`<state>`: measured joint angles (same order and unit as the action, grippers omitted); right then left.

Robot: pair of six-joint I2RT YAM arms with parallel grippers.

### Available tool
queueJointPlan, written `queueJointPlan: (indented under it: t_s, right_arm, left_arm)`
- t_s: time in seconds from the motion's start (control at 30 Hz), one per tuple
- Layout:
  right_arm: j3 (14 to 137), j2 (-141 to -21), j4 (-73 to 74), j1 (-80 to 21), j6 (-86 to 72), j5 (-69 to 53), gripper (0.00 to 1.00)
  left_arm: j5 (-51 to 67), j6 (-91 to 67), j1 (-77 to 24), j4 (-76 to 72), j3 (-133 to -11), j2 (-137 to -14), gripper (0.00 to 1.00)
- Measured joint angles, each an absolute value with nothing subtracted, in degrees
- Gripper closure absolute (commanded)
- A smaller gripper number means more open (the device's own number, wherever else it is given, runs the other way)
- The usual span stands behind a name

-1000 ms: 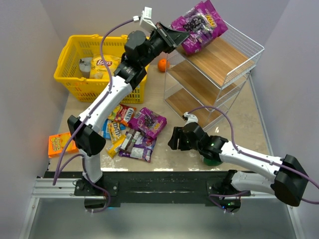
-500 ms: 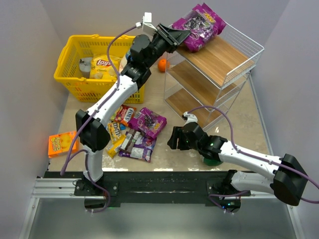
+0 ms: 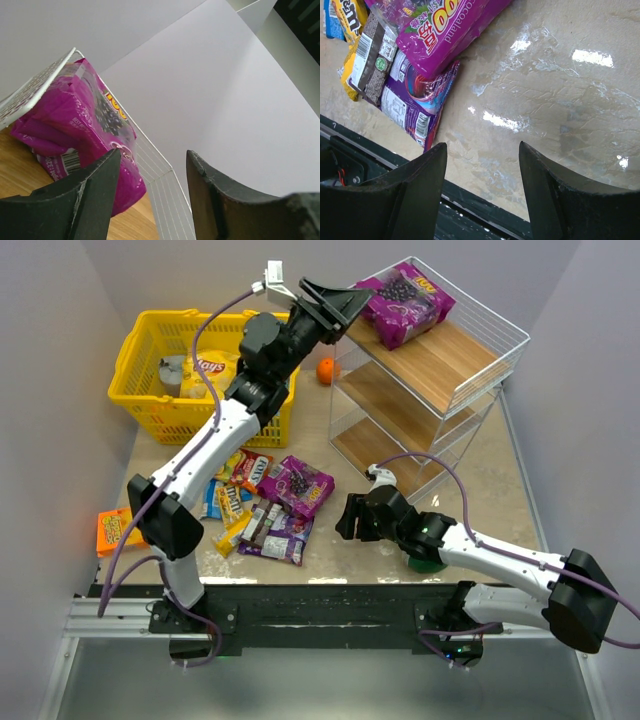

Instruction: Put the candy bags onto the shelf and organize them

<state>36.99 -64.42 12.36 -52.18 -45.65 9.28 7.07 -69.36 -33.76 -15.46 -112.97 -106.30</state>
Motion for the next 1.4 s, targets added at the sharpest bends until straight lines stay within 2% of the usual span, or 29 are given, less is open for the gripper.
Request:
queueJointPlan:
  t_s: [0.3,0.43,0.57,0.83,1.0,1.07,1.27,1.37,1.4]
  right_arm:
    - [36.99,-64.4,12.4,-52.18,-45.95,9.28,0.37]
    - [36.99,-63.79,12.51,-52.18,-45.98,9.37,0.36]
    - [37.17,-63.2,12.67,-52.21,-45.78,9.39,0.26]
    - [42.7,-65.6,12.51,-52.62,-43.75,9.32,0.23]
    - [48.69,-72.2,11.25,-52.88,-41.41,10.11,0.27]
    - [50.5,-75.07,11.2,-52.95,-40.8,11.16,0.29]
    - [59.31,-86.52,12.73,-52.93,-39.27,14.7,0.28]
    - [61.1,-90.45,12.64,-52.93,-38.52,16.49,0.31]
    - [61.45,-91.31,12.69,-52.93,-38.3,17.15,0.33]
  left_arm:
    - [5.21,-67.24,-33.76,-17.67,-102.02,-97.08,0.4]
    - [4.64,-63.46,-33.76,-17.32,-95.04,-91.18,0.32]
    - [3.7,-56.4,-33.76,-14.0,-84.84,-80.93,0.24]
    - [-10.61,-44.69,-33.76,3.75,-63.07,-53.06,0.13]
    - [-16.36,-43.9,-33.76,15.88,-51.7,-44.12,0.12]
    - [-16.49,-43.94,-33.76,19.03,-47.86,-44.18,0.13]
    - [-15.16,-44.58,-33.76,24.45,-36.95,-45.95,0.15]
    - [-15.42,-44.56,-33.76,23.9,-36.29,-47.0,0.19]
    - [-15.59,-44.58,-33.76,23.07,-36.27,-47.64,0.25]
